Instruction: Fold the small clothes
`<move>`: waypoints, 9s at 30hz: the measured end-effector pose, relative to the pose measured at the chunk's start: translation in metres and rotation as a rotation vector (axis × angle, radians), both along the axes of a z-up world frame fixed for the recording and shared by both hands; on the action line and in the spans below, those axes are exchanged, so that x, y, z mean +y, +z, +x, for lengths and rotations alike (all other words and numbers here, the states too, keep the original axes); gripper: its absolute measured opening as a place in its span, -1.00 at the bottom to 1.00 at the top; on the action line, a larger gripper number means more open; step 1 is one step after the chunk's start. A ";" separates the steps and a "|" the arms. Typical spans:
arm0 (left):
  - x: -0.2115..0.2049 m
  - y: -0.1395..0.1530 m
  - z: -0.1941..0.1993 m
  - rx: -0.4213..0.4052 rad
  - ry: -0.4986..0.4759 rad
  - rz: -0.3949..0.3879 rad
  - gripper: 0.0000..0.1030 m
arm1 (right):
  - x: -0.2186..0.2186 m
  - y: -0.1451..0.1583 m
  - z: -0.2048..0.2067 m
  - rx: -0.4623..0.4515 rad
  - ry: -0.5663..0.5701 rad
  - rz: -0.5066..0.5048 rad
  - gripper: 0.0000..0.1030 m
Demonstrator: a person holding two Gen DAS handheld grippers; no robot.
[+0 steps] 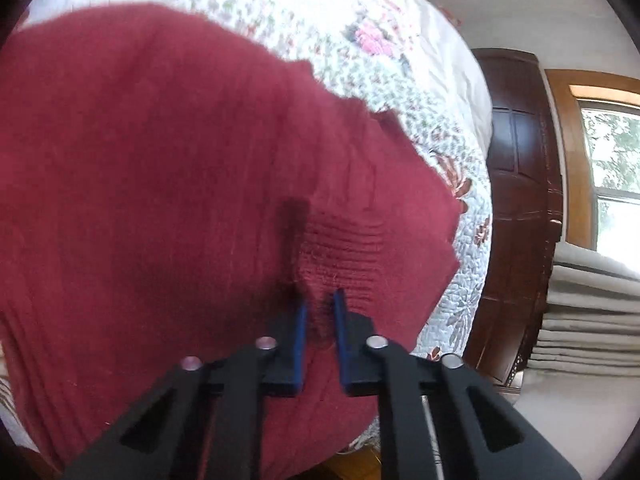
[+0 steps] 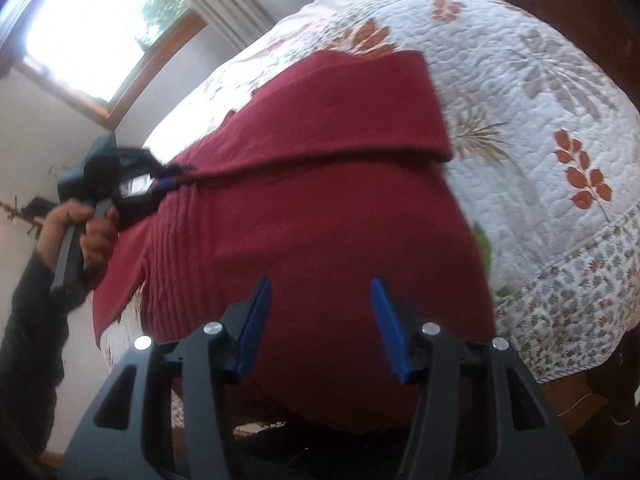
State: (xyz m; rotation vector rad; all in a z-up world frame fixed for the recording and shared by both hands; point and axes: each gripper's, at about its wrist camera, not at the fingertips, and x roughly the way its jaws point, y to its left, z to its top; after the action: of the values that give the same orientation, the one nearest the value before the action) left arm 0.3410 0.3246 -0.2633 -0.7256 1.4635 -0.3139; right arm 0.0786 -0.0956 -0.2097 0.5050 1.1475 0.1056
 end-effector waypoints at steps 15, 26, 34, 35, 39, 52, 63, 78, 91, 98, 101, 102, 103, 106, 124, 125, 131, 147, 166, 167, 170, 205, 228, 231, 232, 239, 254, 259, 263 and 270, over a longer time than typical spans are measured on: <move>0.054 0.109 -0.006 -0.294 -0.037 0.064 -0.87 | -0.004 -0.005 0.003 0.011 -0.001 -0.016 0.02; 0.125 0.064 -0.020 -0.210 0.073 0.048 -0.87 | 0.006 -0.006 0.007 0.015 0.029 -0.022 0.03; 0.140 0.018 -0.022 -0.151 0.121 0.040 -0.87 | 0.005 -0.005 0.005 0.013 0.031 -0.030 0.03; 0.142 0.015 -0.023 -0.149 0.123 0.040 -0.87 | 0.004 -0.006 0.004 0.014 0.029 -0.030 0.03; 0.141 0.008 -0.026 -0.134 0.105 0.076 -0.79 | 0.002 -0.008 0.003 0.021 0.025 -0.031 0.03; 0.087 0.013 -0.031 -0.186 0.066 0.107 0.25 | 0.013 0.005 0.011 -0.018 0.077 -0.027 0.06; 0.179 0.039 -0.104 -0.285 0.343 0.028 0.77 | 0.018 0.036 0.028 -0.084 0.126 0.034 0.21; 0.472 0.005 -0.350 -0.331 1.223 -0.049 0.82 | 0.082 0.051 0.059 -0.097 0.317 0.022 0.27; 0.509 -0.023 -0.308 -0.210 1.173 0.028 -0.11 | 0.048 0.048 0.033 -0.074 0.174 0.026 0.34; 0.499 0.005 -0.316 -0.321 1.201 0.131 -0.81 | 0.038 0.052 0.023 -0.088 0.134 0.042 0.34; 0.482 0.039 -0.300 -0.413 1.133 0.179 -0.82 | 0.034 0.049 0.022 -0.085 0.123 0.056 0.34; 0.475 0.051 -0.293 -0.444 1.112 0.176 -0.82 | 0.032 0.048 0.021 -0.083 0.119 0.062 0.34; 0.470 0.060 -0.289 -0.462 1.100 0.171 -0.82 | 0.031 0.048 0.021 -0.082 0.115 0.069 0.34; 0.449 0.096 -0.269 -0.539 1.017 0.186 -0.82 | 0.028 0.048 0.019 -0.085 0.106 0.083 0.34; 0.123 0.196 -0.104 -0.778 0.200 0.193 -0.82 | -0.011 0.034 0.008 -0.078 0.028 0.137 0.34; 0.107 0.192 -0.100 -0.771 0.171 0.191 -0.82 | -0.015 0.033 0.007 -0.075 0.016 0.140 0.34; 0.004 0.143 -0.082 -0.678 -0.009 0.167 -0.82 | -0.045 0.027 -0.004 -0.066 -0.046 0.150 0.34; -0.085 0.035 -0.120 -0.452 -0.187 0.220 0.65 | -0.058 0.019 0.052 -0.037 0.121 0.267 0.40; 0.072 0.028 -0.300 -0.226 0.346 0.127 0.81 | 0.018 -0.077 0.232 0.220 0.288 0.559 0.02; 0.073 0.027 -0.301 -0.224 0.354 0.128 0.81 | 0.020 -0.078 0.234 0.219 0.292 0.560 0.02; 0.073 0.029 -0.304 -0.227 0.359 0.130 0.81 | 0.029 -0.074 0.236 0.210 0.309 0.555 -0.02; 0.028 0.014 -0.252 -0.203 0.207 0.067 0.84 | -0.112 -0.021 0.249 0.075 0.139 0.375 -0.89; 0.009 0.017 -0.224 -0.179 0.185 0.095 0.85 | -0.138 -0.117 0.232 0.235 0.043 0.555 -0.64; 0.007 0.022 -0.226 -0.189 0.186 0.101 0.85 | -0.136 -0.121 0.231 0.245 0.048 0.501 -0.70; 0.006 0.023 -0.228 -0.193 0.189 0.107 0.85 | -0.137 -0.121 0.229 0.240 0.046 0.506 -0.67; 0.048 0.042 -0.266 -0.248 0.314 0.160 0.93 | -0.154 -0.103 0.189 0.176 0.088 0.474 -0.02; 0.149 -0.079 -0.317 -0.074 0.155 0.078 0.92 | -0.167 -0.130 -0.031 0.254 0.046 0.380 0.37; 0.141 -0.100 -0.319 -0.089 0.035 0.046 0.92 | -0.151 -0.144 -0.076 0.309 0.050 0.357 0.37; 0.127 -0.111 -0.318 -0.087 -0.055 0.059 0.91 | -0.146 -0.153 -0.101 0.307 0.028 0.346 0.39; 0.116 -0.128 -0.316 -0.005 -0.139 0.085 0.02 | -0.139 -0.164 -0.117 0.305 0.040 0.351 0.40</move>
State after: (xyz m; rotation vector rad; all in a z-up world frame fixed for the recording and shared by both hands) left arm 0.0255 0.4405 -0.3908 -0.5555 1.5165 -0.3573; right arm -0.0388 -0.2346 -0.3741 0.8294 1.4476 0.2752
